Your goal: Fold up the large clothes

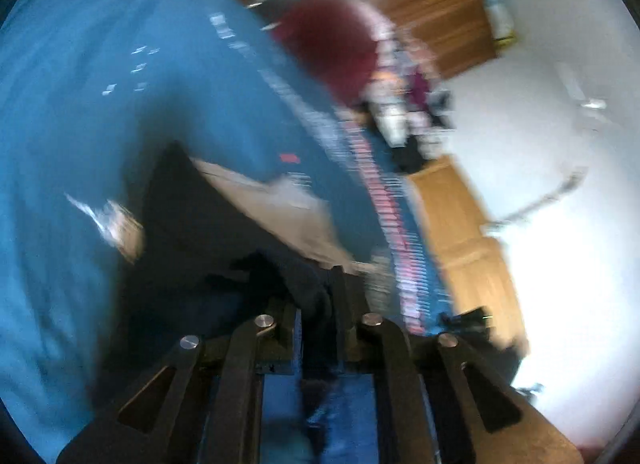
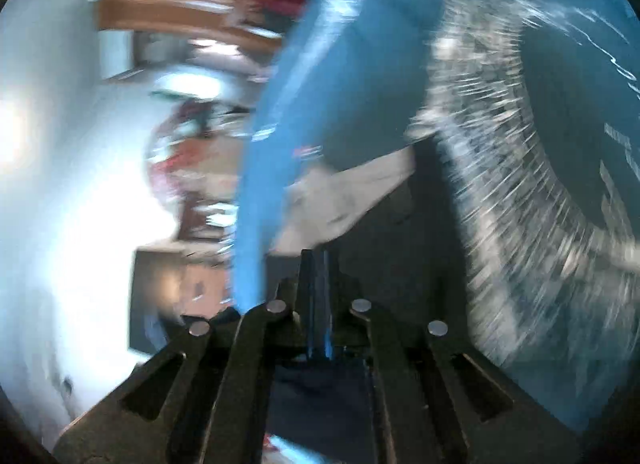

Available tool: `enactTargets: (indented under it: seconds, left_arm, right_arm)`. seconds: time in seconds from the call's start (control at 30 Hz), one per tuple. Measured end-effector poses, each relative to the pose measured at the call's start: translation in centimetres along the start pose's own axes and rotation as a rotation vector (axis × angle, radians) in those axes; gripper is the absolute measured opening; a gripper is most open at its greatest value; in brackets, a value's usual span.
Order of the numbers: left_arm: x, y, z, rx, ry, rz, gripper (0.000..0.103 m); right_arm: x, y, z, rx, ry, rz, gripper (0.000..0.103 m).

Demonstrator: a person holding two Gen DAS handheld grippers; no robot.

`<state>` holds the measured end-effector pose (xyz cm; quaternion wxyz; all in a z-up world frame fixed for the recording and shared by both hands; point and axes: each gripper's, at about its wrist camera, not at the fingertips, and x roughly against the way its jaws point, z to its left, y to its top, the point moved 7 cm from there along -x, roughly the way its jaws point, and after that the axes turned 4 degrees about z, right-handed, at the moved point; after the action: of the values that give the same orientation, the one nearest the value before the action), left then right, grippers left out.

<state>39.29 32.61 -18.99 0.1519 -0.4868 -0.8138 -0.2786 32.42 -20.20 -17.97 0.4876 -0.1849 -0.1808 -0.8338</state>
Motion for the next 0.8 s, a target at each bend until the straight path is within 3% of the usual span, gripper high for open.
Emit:
enactTargets:
  seconds: [0.03,0.1,0.13,0.2,0.37,0.43,0.5,0.6,0.8]
  left_arm:
    - [-1.9,0.5,2.1,0.037,0.040,0.028,0.022]
    - [-5.7,0.9,6.5,0.101,0.154,0.089,0.024]
    - [-7.2,0.8,7.8,0.119,0.169,0.113,0.024]
    - [-7.9,1.5,7.7,0.091,0.143,0.085,0.026]
    - [-7.9,1.5,6.6,0.033,0.157,0.072,0.033]
    - [-7.3,1.1,5.9,0.014,0.159,0.058,0.037]
    - [-5.0,1.2,5.0,0.025,0.113,0.007,0.041]
    - [-0.9,1.4,4.1,0.025,0.119,-0.082,0.063]
    - [4.2,-4.4,2.1,-0.077,0.139,-0.062,0.065]
  right_arm:
    - [-1.3,0.9,-2.2,-0.039,-0.038,0.011,0.007]
    - [-2.8,1.2,-4.9,-0.071,-0.112,0.020,0.017]
    - [-3.4,0.9,-5.6,-0.060,-0.141,0.036,0.019]
    - [-4.4,-0.5,-6.4,-0.018,-0.169,0.066,0.031]
    - [-5.8,-4.5,-6.2,0.069,-0.196,0.125,0.031]
    - [-5.2,-5.7,-6.1,0.083,-0.210,0.109,0.031]
    - [-4.2,-7.9,-5.7,0.078,-0.196,0.112,0.033]
    - [-1.6,-12.5,-5.4,0.114,-0.212,0.127,0.039]
    - [4.6,-22.4,-5.1,0.211,-0.314,0.139,0.041]
